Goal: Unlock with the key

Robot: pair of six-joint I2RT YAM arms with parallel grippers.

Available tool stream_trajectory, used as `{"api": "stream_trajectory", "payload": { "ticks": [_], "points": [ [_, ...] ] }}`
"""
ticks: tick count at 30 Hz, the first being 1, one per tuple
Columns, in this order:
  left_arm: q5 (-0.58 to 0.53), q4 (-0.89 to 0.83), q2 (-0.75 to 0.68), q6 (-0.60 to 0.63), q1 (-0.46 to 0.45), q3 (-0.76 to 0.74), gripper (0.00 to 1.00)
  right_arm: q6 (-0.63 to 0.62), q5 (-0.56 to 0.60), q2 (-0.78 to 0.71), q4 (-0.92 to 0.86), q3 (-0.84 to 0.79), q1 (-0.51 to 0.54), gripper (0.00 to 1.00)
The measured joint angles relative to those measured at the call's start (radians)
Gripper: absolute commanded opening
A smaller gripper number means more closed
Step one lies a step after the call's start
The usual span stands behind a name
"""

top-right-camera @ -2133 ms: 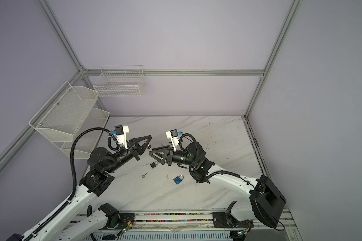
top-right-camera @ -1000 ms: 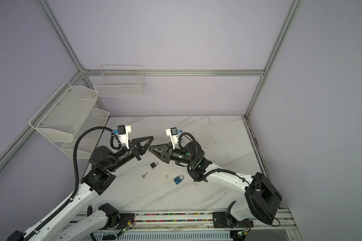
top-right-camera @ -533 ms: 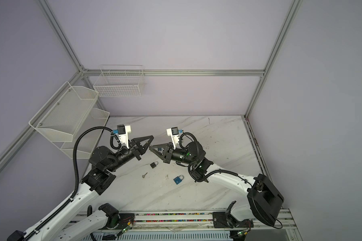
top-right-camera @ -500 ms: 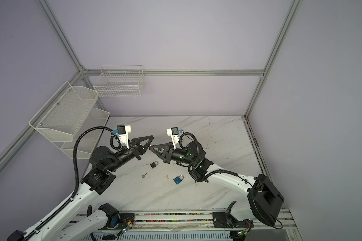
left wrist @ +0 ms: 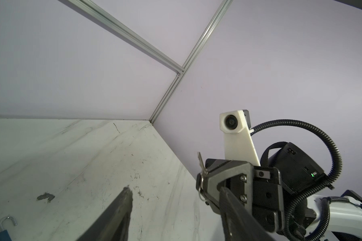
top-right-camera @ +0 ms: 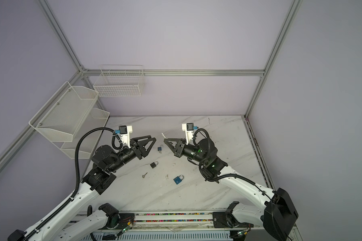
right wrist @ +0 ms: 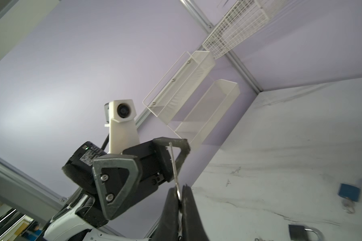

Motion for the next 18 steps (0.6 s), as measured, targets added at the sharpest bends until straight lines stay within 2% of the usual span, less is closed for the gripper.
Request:
{"api": "stream_trajectory", "payload": {
  "ticks": [4,8,14,18],
  "points": [
    [-0.02,-0.094,-0.024,-0.028,0.0,0.0,0.69,-0.016,-0.001,-0.069,-0.149,-0.047,-0.105,0.0],
    [-0.031,-0.211,-0.012,-0.05,-0.02,0.0,0.69,-0.058,0.003,-0.131,-0.322,-0.078,-0.166,0.0],
    [-0.074,-0.352,0.06,-0.057,-0.151,-0.001,0.69,-0.084,0.055,-0.198,-0.515,-0.161,-0.188,0.0],
    [-0.154,-0.415,0.161,-0.035,-0.29,0.0,0.69,-0.078,0.085,-0.217,-0.594,-0.225,-0.19,0.0]
  ]
}}
